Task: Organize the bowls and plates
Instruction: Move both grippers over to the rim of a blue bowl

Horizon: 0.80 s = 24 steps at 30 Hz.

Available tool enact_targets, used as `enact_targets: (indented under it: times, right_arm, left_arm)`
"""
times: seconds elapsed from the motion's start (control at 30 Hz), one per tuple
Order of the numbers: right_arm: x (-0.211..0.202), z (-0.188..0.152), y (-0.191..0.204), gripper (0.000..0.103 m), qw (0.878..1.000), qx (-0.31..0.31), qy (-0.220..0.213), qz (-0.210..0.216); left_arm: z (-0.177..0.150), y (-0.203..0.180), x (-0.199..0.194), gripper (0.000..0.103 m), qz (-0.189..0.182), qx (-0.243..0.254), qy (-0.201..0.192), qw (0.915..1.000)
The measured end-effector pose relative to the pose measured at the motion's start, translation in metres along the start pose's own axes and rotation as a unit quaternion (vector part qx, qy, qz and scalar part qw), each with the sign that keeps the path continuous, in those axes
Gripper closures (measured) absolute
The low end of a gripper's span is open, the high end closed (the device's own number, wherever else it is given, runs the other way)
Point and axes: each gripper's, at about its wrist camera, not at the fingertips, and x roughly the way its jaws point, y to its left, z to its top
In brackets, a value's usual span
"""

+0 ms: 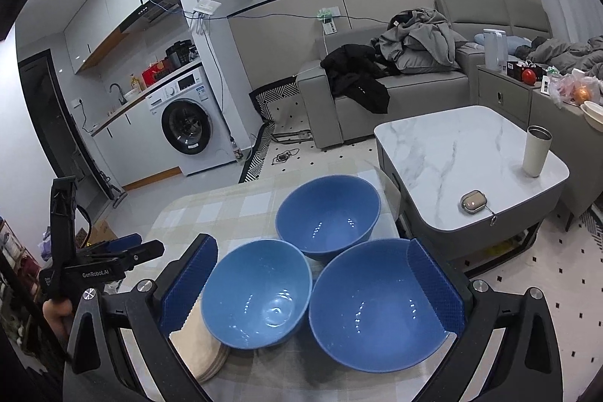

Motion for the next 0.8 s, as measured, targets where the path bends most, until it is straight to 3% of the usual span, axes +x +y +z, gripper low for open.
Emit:
enact_targets:
  times: [0.8]
  right_arm:
    - [0.092, 0.025, -0.058, 0.001, 0.998, 0.025, 0.048, -0.026]
  left_arm:
    - [0.056, -0.025, 0.119, 0.001, 0.005, 0.022, 0.047, 0.9987]
